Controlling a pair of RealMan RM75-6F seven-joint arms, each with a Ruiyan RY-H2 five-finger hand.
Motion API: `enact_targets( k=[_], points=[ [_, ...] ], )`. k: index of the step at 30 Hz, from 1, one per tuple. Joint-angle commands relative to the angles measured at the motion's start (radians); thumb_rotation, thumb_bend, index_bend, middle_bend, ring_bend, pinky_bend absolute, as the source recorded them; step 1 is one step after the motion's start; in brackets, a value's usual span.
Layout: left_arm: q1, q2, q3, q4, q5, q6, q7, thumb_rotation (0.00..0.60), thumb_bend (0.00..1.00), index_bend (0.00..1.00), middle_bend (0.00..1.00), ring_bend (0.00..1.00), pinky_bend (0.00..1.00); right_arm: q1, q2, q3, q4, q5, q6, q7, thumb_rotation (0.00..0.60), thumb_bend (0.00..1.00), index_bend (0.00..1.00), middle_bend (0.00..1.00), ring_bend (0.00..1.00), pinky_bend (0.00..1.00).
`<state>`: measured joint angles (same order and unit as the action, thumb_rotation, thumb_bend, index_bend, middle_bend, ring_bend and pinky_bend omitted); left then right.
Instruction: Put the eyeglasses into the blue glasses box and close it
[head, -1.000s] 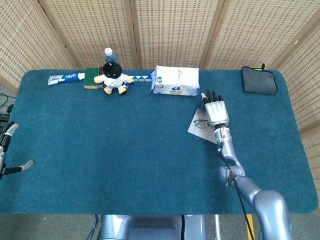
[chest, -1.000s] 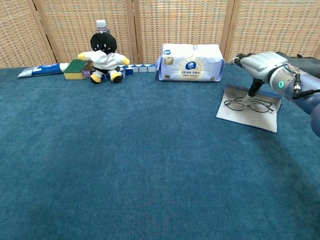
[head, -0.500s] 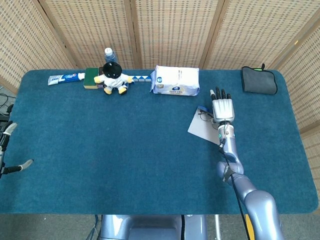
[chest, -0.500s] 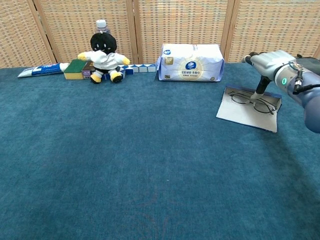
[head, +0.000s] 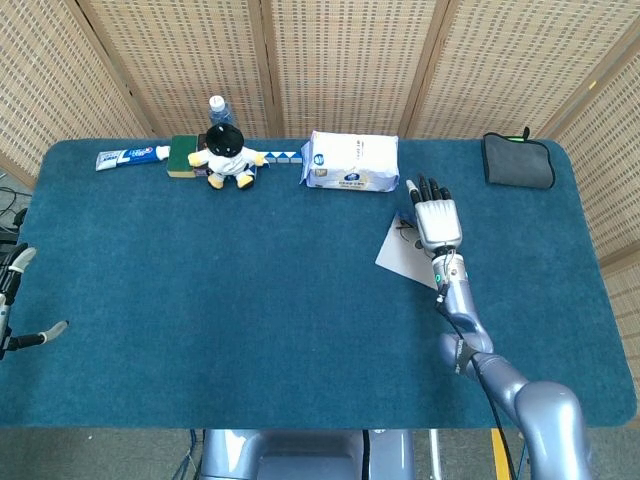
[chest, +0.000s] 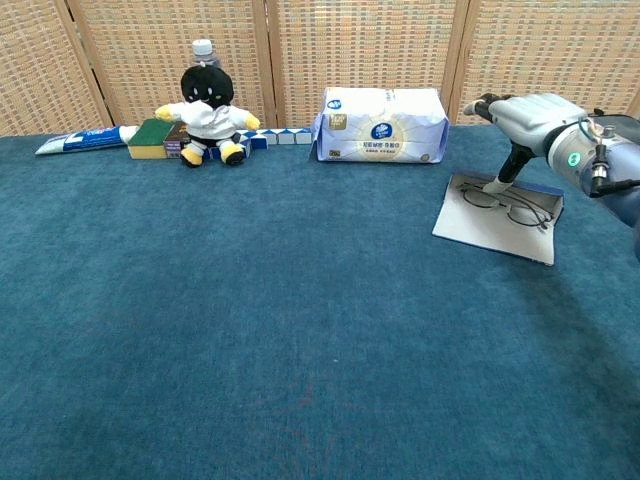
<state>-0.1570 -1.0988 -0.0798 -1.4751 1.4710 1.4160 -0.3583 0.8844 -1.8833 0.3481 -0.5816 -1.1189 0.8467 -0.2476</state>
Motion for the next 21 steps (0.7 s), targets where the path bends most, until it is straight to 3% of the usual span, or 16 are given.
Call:
enact_targets(
  k=[1,5,10,21],
  points=[
    [-0.001,-0.001,0.002,-0.001,0.003,-0.001,0.001,0.6,0.0,0.0,0.0,0.0,0.0,-0.062,0.089,-0.039,-0.14,-0.057,0.074,0.048,0.6,0.18,0.02,0.0,0.0,0.17],
    [-0.002,-0.001,0.005,-0.001,0.007,-0.002,0.003,0.6,0.0,0.0,0.0,0.0,0.0,-0.116,0.155,-0.079,-0.253,-0.095,0.115,0.074,0.6,0.2,0.11,0.01,0.0,0.17],
    [-0.003,-0.003,0.007,-0.001,0.01,-0.003,0.005,0.6,0.0,0.0,0.0,0.0,0.0,-0.172,0.212,-0.129,-0.348,-0.138,0.156,0.09,0.6,0.22,0.12,0.02,0.0,0.17],
    [-0.002,-0.007,0.013,-0.007,0.023,0.006,0.022,0.6,0.0,0.0,0.0,0.0,0.0,-0.221,0.164,-0.211,-0.313,-0.24,0.256,0.067,0.6,0.24,0.2,0.03,0.0,0.17]
  ],
)
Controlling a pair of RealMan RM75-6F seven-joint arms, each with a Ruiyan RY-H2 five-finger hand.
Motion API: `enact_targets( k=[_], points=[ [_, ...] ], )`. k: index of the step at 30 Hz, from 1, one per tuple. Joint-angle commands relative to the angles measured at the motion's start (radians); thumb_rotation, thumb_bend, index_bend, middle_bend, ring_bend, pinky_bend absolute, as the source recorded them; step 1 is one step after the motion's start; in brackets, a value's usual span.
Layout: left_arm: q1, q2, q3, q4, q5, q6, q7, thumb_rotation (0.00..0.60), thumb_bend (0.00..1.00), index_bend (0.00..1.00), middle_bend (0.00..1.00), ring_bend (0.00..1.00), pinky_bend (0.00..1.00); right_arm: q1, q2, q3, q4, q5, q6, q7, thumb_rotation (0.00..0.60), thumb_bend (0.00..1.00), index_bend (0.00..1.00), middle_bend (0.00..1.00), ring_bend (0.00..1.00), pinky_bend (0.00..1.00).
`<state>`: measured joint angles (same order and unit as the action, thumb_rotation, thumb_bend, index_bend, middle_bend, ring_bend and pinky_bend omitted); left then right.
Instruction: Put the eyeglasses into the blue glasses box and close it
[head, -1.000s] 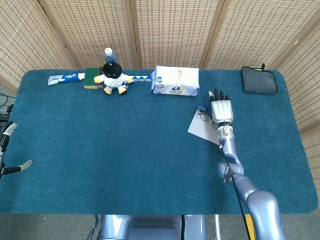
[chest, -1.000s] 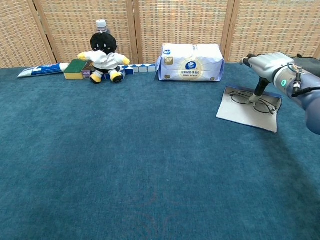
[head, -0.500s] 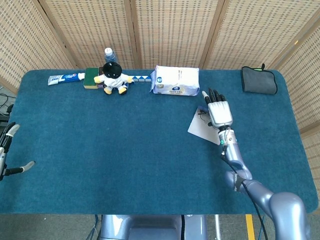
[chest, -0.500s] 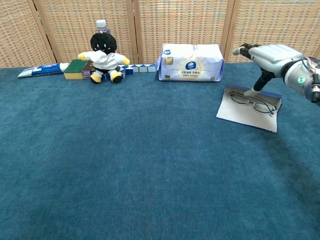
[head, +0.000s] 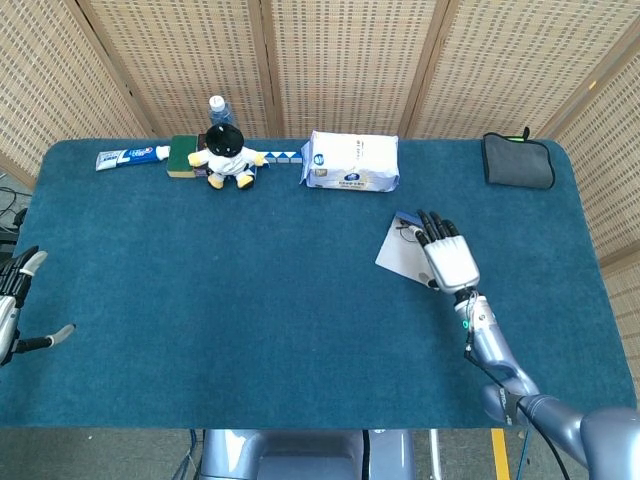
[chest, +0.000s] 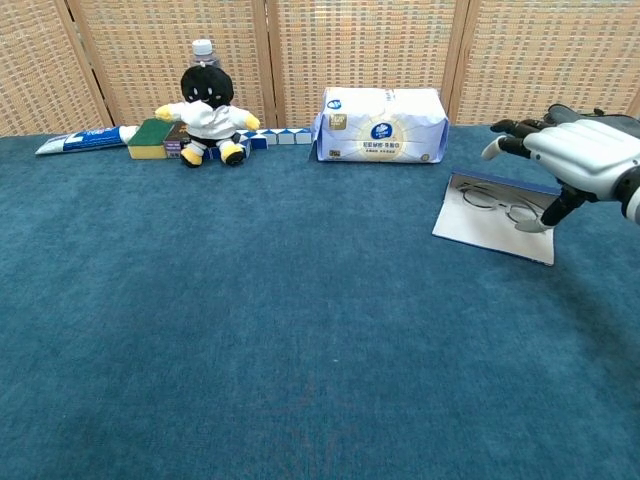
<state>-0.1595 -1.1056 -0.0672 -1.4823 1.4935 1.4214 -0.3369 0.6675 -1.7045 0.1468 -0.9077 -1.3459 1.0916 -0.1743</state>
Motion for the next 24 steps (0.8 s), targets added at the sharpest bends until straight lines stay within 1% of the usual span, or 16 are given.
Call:
enact_targets(
  k=[1,6,8,10,15,24],
  points=[
    [0.0,-0.001,0.0,0.0,0.0,0.001,0.002,0.6,0.0,0.0,0.0,0.0,0.0,-0.005,-0.021,-0.011,0.017,-0.016,0.014,-0.008,0.6,0.24,0.21,0.03,0.0,0.17],
    [0.0,-0.001,0.0,-0.001,-0.001,0.002,0.003,0.6,0.0,0.0,0.0,0.0,0.0,0.001,-0.055,-0.009,0.015,-0.027,0.02,-0.026,0.6,0.28,0.25,0.03,0.0,0.17],
    [0.0,-0.001,0.0,-0.002,-0.002,0.002,0.001,0.6,0.0,0.0,0.0,0.0,0.0,0.006,-0.068,-0.003,0.011,-0.022,0.014,-0.041,0.6,0.33,0.27,0.03,0.0,0.17],
    [0.001,-0.001,0.0,-0.001,-0.001,0.004,0.0,0.6,0.0,0.0,0.0,0.0,0.0,0.012,-0.084,0.004,0.018,-0.011,-0.002,-0.06,0.6,0.36,0.28,0.03,0.0,0.17],
    [0.002,0.0,0.001,0.0,0.0,0.004,-0.003,0.6,0.0,0.0,0.0,0.0,0.0,0.021,-0.114,0.009,0.058,0.006,-0.031,-0.098,0.6,0.36,0.29,0.03,0.0,0.17],
    [0.0,0.0,0.0,0.001,-0.005,-0.001,-0.002,0.6,0.0,0.0,0.0,0.0,0.0,0.017,-0.143,0.002,0.11,-0.002,-0.039,-0.086,0.6,0.36,0.29,0.04,0.0,0.17]
  ],
)
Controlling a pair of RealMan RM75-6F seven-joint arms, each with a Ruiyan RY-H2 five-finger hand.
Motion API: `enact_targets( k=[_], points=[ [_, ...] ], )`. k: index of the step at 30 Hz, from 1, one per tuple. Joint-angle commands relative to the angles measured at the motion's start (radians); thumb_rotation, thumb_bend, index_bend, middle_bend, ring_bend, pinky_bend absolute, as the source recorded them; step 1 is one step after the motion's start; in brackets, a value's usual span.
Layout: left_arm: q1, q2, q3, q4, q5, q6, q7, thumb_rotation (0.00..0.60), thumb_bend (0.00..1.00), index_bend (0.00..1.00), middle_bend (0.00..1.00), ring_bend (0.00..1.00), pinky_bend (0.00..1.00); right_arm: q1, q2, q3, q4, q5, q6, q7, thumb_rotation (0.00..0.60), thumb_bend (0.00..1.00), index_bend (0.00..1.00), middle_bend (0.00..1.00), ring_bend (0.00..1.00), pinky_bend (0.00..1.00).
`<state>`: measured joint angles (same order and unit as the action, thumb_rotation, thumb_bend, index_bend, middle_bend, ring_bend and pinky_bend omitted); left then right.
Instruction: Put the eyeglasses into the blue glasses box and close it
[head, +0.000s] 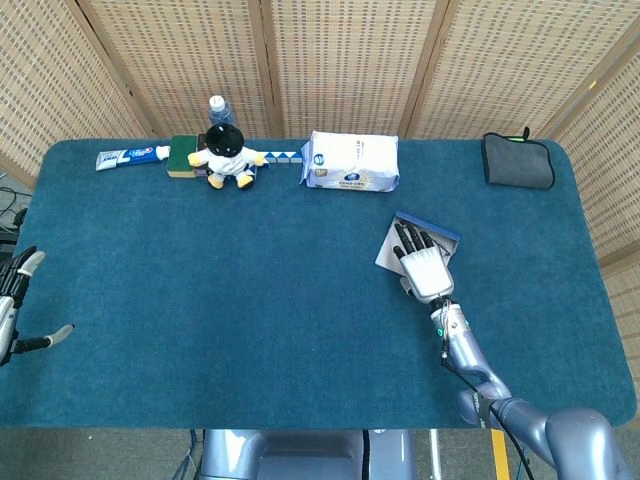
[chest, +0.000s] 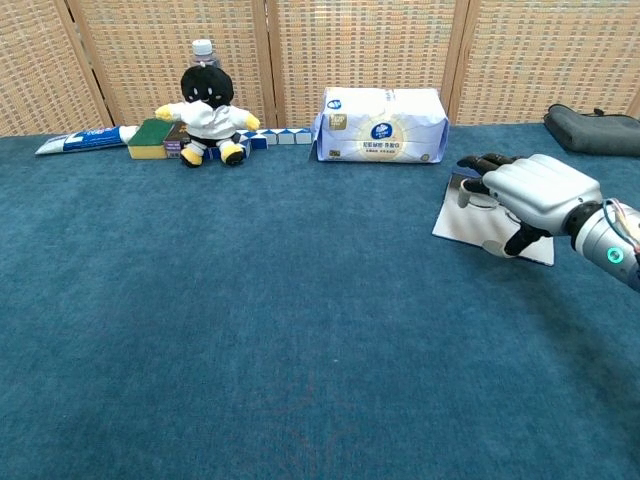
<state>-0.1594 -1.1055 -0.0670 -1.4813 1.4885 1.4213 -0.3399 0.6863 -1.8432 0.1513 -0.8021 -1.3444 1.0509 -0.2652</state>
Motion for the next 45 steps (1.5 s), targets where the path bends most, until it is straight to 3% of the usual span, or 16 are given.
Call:
enact_targets(
  k=[1,34,45],
  points=[
    [0.0,0.0,0.0,0.0,0.0,-0.001,0.001,0.6,0.0,0.0,0.0,0.0,0.0,-0.003,-0.006,-0.003,0.007,-0.006,0.004,0.01,0.6,0.36,0.29,0.04,0.0,0.17],
    [-0.007,-0.012,-0.002,0.004,-0.01,-0.012,0.015,0.6,0.0,0.0,0.0,0.0,0.0,0.012,-0.112,-0.001,0.216,-0.023,-0.045,0.054,0.6,0.37,0.3,0.05,0.0,0.17],
    [-0.007,-0.012,-0.001,0.004,-0.009,-0.012,0.014,0.6,0.0,0.0,0.0,0.0,0.0,0.024,-0.123,0.02,0.263,-0.019,-0.034,0.07,0.6,0.51,0.35,0.08,0.0,0.17]
  ],
)
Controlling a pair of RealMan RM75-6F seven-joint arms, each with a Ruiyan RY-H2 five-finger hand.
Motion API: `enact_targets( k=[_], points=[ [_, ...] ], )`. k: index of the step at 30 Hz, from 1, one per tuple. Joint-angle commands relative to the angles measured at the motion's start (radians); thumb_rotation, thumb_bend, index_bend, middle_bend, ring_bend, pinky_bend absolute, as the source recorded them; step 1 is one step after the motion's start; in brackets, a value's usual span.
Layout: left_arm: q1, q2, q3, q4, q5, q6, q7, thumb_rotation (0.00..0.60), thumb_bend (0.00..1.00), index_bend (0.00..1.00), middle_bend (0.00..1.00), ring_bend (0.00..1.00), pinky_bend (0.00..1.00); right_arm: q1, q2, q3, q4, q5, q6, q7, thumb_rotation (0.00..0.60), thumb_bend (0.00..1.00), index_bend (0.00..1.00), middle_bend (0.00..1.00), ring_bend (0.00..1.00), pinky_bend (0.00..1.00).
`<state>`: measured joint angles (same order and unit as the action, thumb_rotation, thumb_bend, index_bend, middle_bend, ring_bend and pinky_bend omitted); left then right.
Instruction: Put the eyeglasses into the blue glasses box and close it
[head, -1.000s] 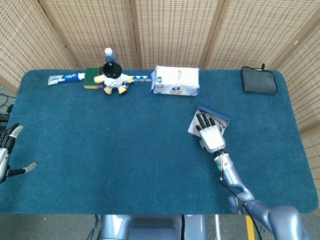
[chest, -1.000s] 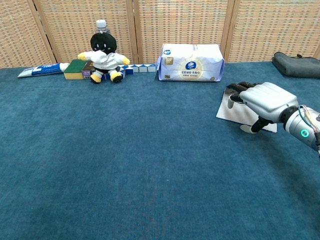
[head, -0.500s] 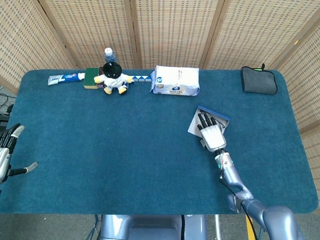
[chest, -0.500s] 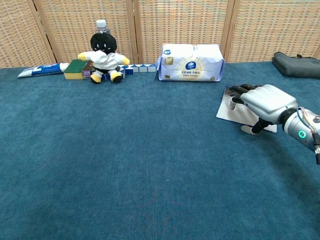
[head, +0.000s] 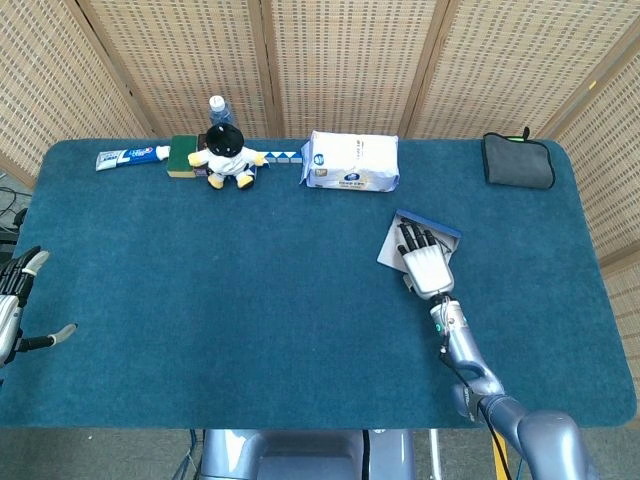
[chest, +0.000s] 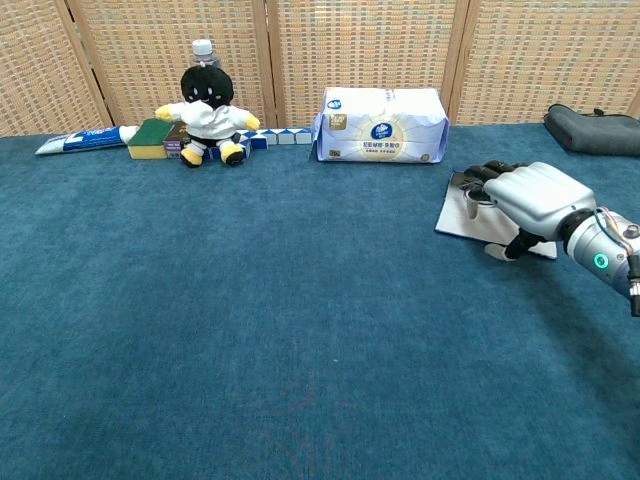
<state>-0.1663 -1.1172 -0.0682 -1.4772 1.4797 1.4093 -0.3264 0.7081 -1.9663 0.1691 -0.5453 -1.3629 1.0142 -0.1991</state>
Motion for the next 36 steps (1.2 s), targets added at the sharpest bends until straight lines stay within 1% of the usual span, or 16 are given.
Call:
enact_targets(
  k=[1,10,15,16,18,20,22,26,29,31,34,36],
  points=[
    [0.0,0.0,0.0,0.001,0.0,-0.001,0.001,0.6,0.0,0.0,0.0,0.0,0.0,0.004,0.0,0.004,0.009,-0.001,0.004,0.004,0.6,0.51,0.36,0.08,0.0,0.17],
    [0.0,0.0,0.0,0.001,-0.003,-0.002,0.0,0.6,0.0,0.0,0.0,0.0,0.0,0.026,-0.003,0.037,0.036,0.017,0.005,0.014,0.6,0.51,0.36,0.09,0.0,0.17],
    [-0.002,0.0,-0.001,0.003,-0.006,-0.005,0.0,0.6,0.0,0.0,0.0,0.0,0.0,0.053,-0.006,0.071,0.053,0.05,-0.035,0.002,0.6,0.51,0.36,0.09,0.0,0.17],
    [-0.002,0.0,-0.001,0.002,-0.006,-0.005,0.0,0.6,0.0,0.0,0.0,0.0,0.0,0.056,-0.007,0.074,0.056,0.056,-0.045,-0.002,0.6,0.51,0.36,0.09,0.0,0.17],
    [-0.001,0.0,-0.003,0.003,-0.008,-0.005,-0.001,0.6,0.0,0.0,0.0,0.0,0.0,0.059,-0.005,0.077,0.052,0.066,-0.071,-0.007,0.6,0.51,0.41,0.09,0.0,0.17],
    [-0.002,-0.001,-0.003,0.004,-0.011,-0.008,-0.002,0.6,0.0,0.0,0.0,0.0,0.0,0.056,0.0,0.068,0.046,0.062,-0.08,-0.012,0.6,0.51,0.5,0.09,0.0,0.17],
    [-0.002,-0.001,-0.003,0.005,-0.011,-0.009,-0.003,0.6,0.0,0.0,0.0,0.0,0.0,0.053,0.002,0.063,0.044,0.059,-0.078,-0.016,0.6,0.51,0.55,0.09,0.0,0.17],
    [-0.003,-0.001,-0.003,0.005,-0.011,-0.01,-0.003,0.6,0.0,0.0,0.0,0.0,0.0,0.043,0.009,0.048,0.038,0.045,-0.059,-0.016,0.6,0.55,0.65,0.11,0.0,0.17],
    [-0.002,-0.001,-0.003,0.005,-0.01,-0.009,-0.003,0.6,0.0,0.0,0.0,0.0,0.0,0.029,0.027,0.028,0.02,0.018,-0.023,0.005,0.6,0.57,0.68,0.13,0.0,0.17],
    [-0.003,-0.001,-0.003,0.005,-0.011,-0.01,-0.003,0.6,0.0,0.0,0.0,0.0,0.0,0.014,0.054,0.003,-0.012,-0.014,0.015,0.027,0.6,0.57,0.68,0.13,0.0,0.17],
    [-0.003,-0.002,-0.002,0.004,-0.009,-0.012,-0.001,0.6,0.0,0.0,0.0,0.0,0.0,-0.013,0.105,-0.029,-0.078,-0.052,0.058,0.059,0.6,0.57,0.68,0.14,0.0,0.17],
    [-0.003,-0.002,-0.001,0.004,-0.008,-0.011,0.001,0.6,0.0,0.0,0.0,0.0,0.0,-0.037,0.157,-0.058,-0.147,-0.082,0.088,0.068,0.6,0.57,0.68,0.14,0.0,0.17]
  ],
)
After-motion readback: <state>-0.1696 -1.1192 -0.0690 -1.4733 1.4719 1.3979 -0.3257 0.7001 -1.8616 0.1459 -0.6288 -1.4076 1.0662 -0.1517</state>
